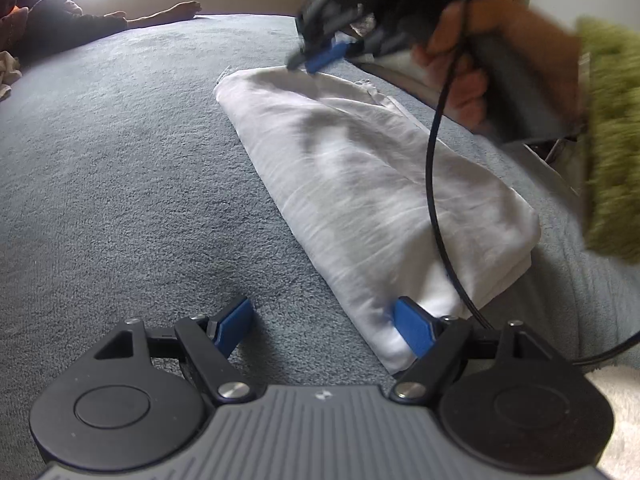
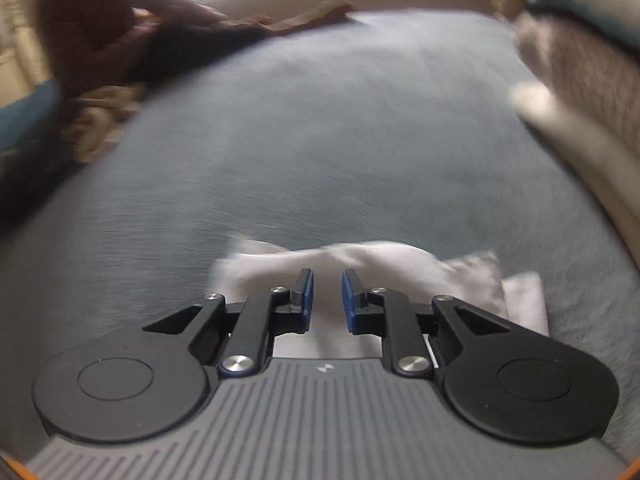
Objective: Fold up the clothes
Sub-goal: 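Open the right gripper and release the shirt onto the bed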
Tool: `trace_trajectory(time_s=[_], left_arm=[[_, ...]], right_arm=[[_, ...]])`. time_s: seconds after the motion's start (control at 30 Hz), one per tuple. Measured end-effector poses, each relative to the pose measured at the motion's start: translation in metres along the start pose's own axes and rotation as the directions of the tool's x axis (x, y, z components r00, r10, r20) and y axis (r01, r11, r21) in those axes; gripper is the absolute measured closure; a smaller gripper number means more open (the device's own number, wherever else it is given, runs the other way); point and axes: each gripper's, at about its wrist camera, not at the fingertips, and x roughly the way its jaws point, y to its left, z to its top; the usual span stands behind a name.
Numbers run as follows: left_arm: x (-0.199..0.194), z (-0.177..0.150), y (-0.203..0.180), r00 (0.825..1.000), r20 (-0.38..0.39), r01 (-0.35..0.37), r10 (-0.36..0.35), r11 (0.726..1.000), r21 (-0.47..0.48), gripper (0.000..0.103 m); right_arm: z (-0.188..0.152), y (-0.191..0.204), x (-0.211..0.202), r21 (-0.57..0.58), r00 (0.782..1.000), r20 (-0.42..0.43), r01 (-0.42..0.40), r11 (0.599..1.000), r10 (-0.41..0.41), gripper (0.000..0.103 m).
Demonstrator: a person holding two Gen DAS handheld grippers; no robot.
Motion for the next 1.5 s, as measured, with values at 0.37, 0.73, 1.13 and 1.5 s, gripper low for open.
trace_trajectory(time_s=[0.37, 0.73, 1.13, 1.5], left_arm=[[-0.002, -0.003, -0.002, 1.000, 0.002, 0.004, -0.004, 1.000, 0.021, 0.023], [-0.006, 0.002, -0.001, 1.000, -0.014, -0.021, 0.020, 1.000, -0.019, 0.022], [-0.042, 0.020, 0.029, 0.995, -0.041, -0.089, 0.087, 0.995, -0.055, 0.022], [0.027, 0.129, 0.062, 0.973, 0.067, -0.218, 0.221, 0.975, -0.038, 0.023]], right_arm=[[-0.003, 0.020, 0.046, -0.036, 0.990, -0.111, -0.088, 0.995, 0.083, 0.091], [-0.045, 0.000, 0.012, -0.011, 0.978, -0.197, -0.072, 0.997, 0.068, 0.090], [-0.084, -0.018, -0.062, 0.208, 0.984, -0.090, -0.130, 0.969, 0.151, 0.089], [-0.139, -0.004, -0.062, 0.316, 0.987, -0.118, -0.068, 0.946, 0.111, 0.088]])
